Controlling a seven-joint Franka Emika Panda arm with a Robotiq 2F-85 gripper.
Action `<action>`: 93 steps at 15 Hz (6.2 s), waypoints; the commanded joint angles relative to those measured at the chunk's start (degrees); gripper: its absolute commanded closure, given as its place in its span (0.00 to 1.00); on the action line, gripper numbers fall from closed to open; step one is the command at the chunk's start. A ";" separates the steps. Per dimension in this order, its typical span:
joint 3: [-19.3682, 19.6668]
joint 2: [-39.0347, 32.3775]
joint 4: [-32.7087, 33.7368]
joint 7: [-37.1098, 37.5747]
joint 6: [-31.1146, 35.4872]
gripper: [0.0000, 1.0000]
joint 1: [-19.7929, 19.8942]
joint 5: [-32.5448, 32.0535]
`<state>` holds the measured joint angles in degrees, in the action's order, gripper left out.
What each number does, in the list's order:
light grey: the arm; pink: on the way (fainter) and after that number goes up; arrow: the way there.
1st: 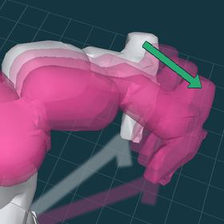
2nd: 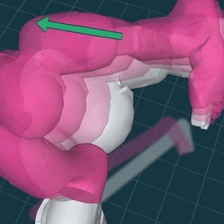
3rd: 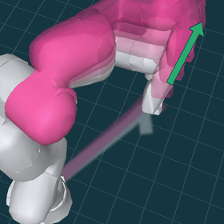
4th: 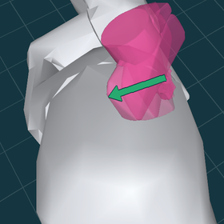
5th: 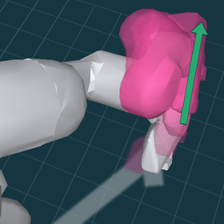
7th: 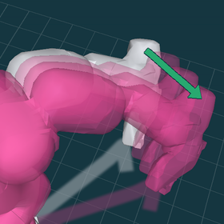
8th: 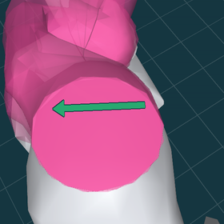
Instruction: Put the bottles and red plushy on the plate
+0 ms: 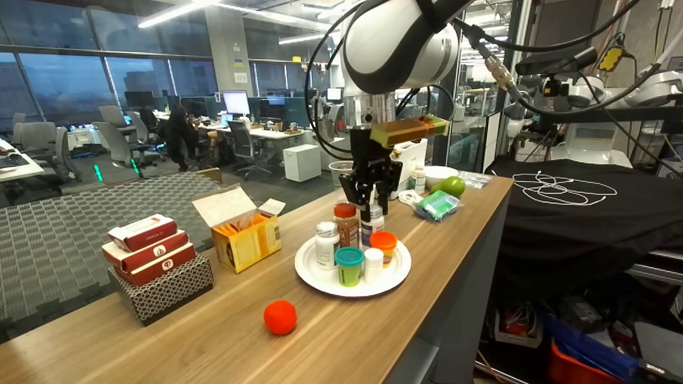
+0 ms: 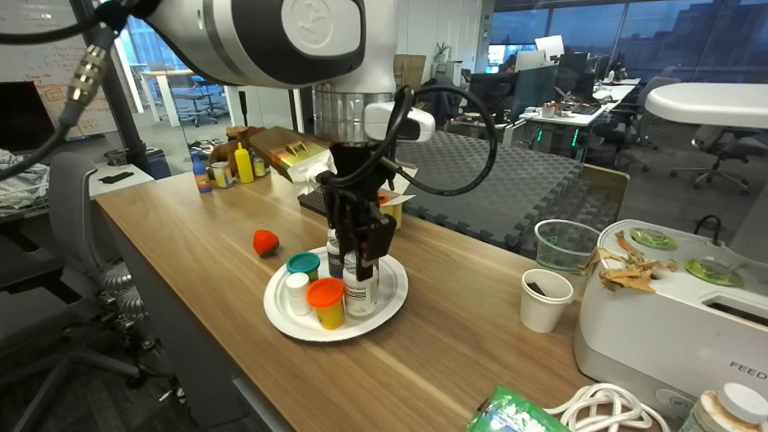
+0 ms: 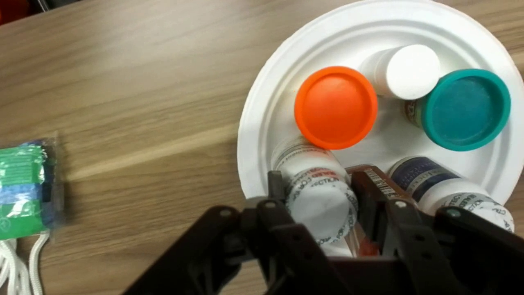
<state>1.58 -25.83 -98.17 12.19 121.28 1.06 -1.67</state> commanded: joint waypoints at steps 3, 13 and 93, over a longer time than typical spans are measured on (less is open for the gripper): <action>-0.53 1.65 -3.44 -2.26 4.20 0.80 -0.15 1.53; 0.10 5.73 -7.69 -2.38 9.12 0.00 -0.62 0.22; -4.51 -5.41 4.53 -21.64 3.87 0.76 -7.75 -7.97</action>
<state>-2.41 -32.89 -91.48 -9.43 123.95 -7.00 -8.95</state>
